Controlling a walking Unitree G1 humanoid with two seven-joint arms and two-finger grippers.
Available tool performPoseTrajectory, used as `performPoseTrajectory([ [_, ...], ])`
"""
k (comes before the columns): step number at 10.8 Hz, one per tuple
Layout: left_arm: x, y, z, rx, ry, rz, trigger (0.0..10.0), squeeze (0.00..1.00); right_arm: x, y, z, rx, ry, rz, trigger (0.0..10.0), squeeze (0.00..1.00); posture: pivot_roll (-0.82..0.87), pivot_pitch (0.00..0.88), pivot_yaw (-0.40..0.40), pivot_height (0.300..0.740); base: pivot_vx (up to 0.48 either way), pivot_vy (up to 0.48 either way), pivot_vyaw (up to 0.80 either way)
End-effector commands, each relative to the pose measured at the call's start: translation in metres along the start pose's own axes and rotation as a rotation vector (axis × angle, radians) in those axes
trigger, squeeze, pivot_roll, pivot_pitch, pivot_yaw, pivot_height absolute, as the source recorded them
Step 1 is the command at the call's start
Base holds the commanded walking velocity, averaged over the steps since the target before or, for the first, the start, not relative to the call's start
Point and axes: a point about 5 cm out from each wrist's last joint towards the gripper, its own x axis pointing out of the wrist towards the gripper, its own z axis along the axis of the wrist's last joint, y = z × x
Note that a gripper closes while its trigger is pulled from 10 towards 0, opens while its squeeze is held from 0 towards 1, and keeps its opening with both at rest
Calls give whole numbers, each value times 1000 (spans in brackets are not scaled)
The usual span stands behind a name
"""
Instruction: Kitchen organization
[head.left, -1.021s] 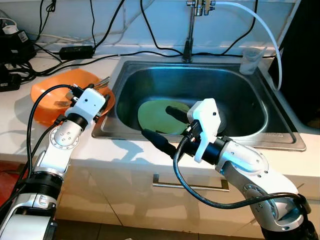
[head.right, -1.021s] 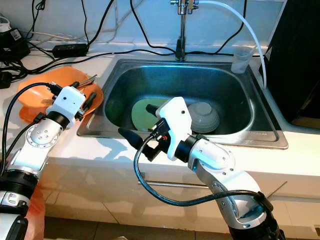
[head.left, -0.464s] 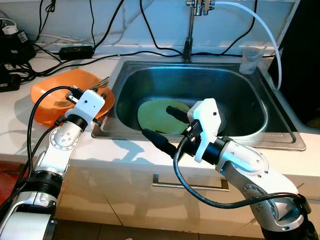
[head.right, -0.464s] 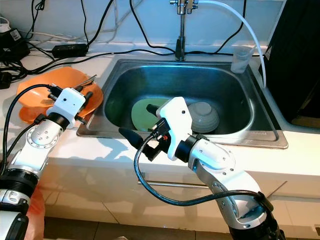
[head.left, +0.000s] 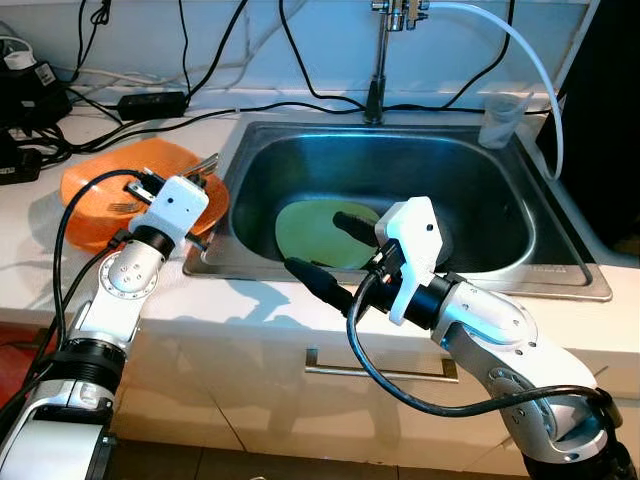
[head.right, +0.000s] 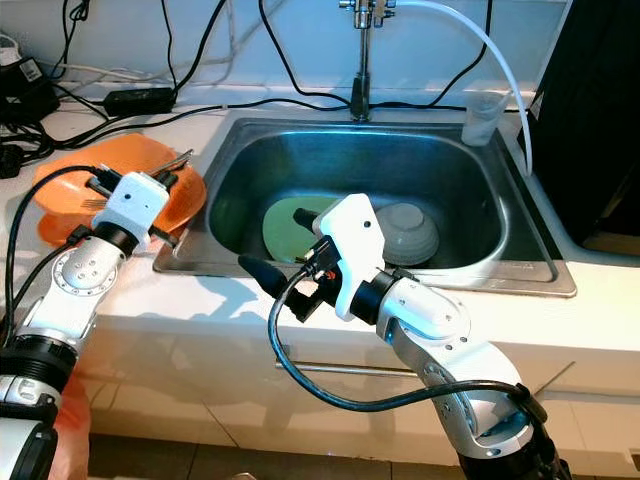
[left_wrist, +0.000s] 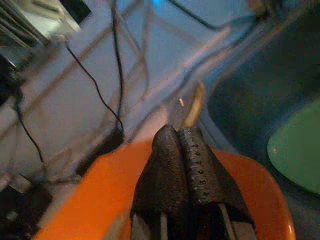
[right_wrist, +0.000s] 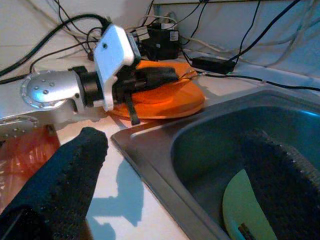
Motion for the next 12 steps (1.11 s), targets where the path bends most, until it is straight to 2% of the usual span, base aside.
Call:
performPoseTrajectory([
  [1, -2, 6, 8, 21, -47, 26, 0, 0, -2, -1, 3, -13, -19, -15, 10000, 0, -85, 0, 85, 740, 0, 0, 0],
  [3, -4, 0, 13, 11, -75, 35, 0, 0, -2, -1, 3, -13, -17, -8, 10000, 0, -71, 0, 81, 740, 0, 0, 0],
  [4, -7, -2, 13, -18, -80, 47, 10000, 1000, -1, -2, 3, -16, -16, -3, 10000, 0, -71, 0, 81, 740, 0, 0, 0],
  [5, -8, -3, 12, -29, -80, 49, 10000, 1000, -1, -2, 3, -16, -17, -4, 10000, 0, -70, 0, 81, 740, 0, 0, 0],
  [7, -22, -18, 11, -34, -73, 25, 10000, 1000, 0, 1, 3, -10, -22, -3, 10000, 0, -68, 0, 83, 740, 0, 0, 0],
  [9, -26, -24, 6, -23, -65, 21, 10000, 1000, 0, 2, 3, -6, -25, -2, 10000, 0, -67, 0, 83, 740, 0, 0, 0],
  [12, -18, -14, 6, 14, -48, 84, 10000, 1000, 0, 3, 3, -3, -24, -5, 10000, 0, -78, 0, 87, 740, 0, 0, 0],
])
